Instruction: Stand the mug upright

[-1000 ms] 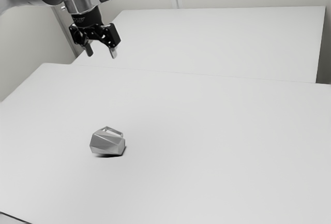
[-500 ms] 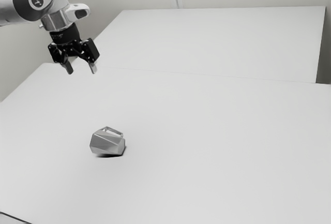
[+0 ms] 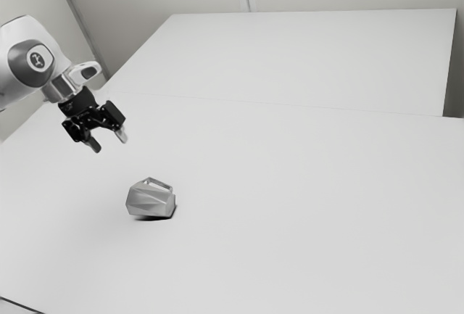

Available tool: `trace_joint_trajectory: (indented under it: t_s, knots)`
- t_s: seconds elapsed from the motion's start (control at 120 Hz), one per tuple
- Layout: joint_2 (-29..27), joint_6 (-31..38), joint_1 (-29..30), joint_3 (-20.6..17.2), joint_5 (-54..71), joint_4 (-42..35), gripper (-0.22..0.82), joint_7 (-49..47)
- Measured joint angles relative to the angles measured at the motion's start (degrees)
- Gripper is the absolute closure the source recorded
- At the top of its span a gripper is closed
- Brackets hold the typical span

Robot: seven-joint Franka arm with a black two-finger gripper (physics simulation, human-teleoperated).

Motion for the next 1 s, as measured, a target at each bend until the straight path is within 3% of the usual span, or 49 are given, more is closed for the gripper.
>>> trace_joint_trajectory:
  t_s: [0.433,1.0]
  knots:
    - [2.1,12.82,1.88,1.1,-14.31,-11.64,0.02,14.84]
    - [8.57,18.78,3.08,1.15,-27.11,-15.71,0.03,29.87]
